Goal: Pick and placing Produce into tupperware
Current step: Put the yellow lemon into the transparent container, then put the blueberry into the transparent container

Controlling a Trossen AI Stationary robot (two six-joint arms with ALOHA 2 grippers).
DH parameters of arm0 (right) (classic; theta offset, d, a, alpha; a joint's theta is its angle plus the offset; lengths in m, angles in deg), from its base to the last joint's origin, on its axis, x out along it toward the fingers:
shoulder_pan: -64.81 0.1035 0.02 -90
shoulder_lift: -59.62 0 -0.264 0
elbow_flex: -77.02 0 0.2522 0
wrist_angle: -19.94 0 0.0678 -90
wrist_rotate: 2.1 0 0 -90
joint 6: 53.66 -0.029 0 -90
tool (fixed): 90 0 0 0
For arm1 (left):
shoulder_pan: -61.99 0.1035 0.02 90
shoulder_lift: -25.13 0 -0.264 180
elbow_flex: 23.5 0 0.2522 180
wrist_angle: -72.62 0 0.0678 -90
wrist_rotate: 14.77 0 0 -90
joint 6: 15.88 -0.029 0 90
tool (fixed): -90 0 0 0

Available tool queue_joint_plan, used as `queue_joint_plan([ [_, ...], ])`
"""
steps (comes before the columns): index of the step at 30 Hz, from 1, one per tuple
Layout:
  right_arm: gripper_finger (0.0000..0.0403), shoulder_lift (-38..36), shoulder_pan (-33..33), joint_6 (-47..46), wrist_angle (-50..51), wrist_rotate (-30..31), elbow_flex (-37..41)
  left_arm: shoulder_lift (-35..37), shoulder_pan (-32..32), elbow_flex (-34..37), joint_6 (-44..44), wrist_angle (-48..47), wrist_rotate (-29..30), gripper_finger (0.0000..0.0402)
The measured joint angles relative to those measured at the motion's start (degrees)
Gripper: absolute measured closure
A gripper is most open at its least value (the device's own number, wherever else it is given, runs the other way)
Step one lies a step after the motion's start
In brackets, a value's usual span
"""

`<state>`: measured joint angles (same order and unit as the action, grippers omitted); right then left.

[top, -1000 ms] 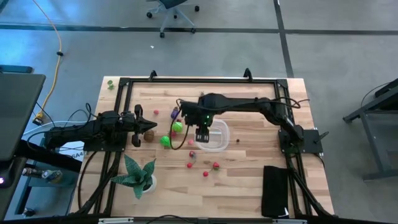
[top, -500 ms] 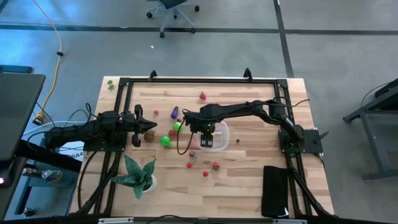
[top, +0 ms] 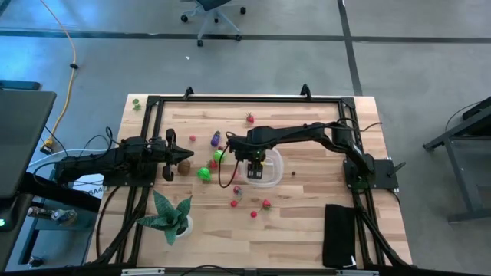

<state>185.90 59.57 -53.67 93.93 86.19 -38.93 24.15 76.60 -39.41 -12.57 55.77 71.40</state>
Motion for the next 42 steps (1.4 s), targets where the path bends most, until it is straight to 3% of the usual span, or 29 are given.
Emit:
queue_joint_plan([
  [8, 0.0179, 0.0, -0.04, -0.04, 0.4, 0.02, 0.0, -0.01, 0.0, 0.0, -0.02, 0.01, 0.0, 0.0396],
  [16, 0.0179, -0.5, 0.06, -3.02, 12.07, 3.38, -4.24, 0.0, 0.0, 0.0, -0.02, 0.02, 0.0, 0.0396],
  [24, 0.0179, -11.72, 3.33, -12.31, 16.61, 12.45, -0.95, -0.01, -0.01, 0.0, 0.0, 0.0, 0.01, 0.0396],
  [29, 0.0179, -27.59, 7.92, -22.85, 8.18, 18.15, 14.17, 0.0, 0.0, 0.0, -0.02, 0.02, 0.0, 0.0396],
  [35, 0.0179, -47.57, 13.78, -29.8, -17.22, 17.53, 42.9, -0.01, -0.02, 0.0, -0.02, 0.0, 0.0, 0.0396],
  [42, 0.0179, -59.63, 17.23, -38.25, -42.46, 18.2, 69.98, -0.02, 0.0, 0.0, -0.02, 0.02, 0.0, 0.0396],
])
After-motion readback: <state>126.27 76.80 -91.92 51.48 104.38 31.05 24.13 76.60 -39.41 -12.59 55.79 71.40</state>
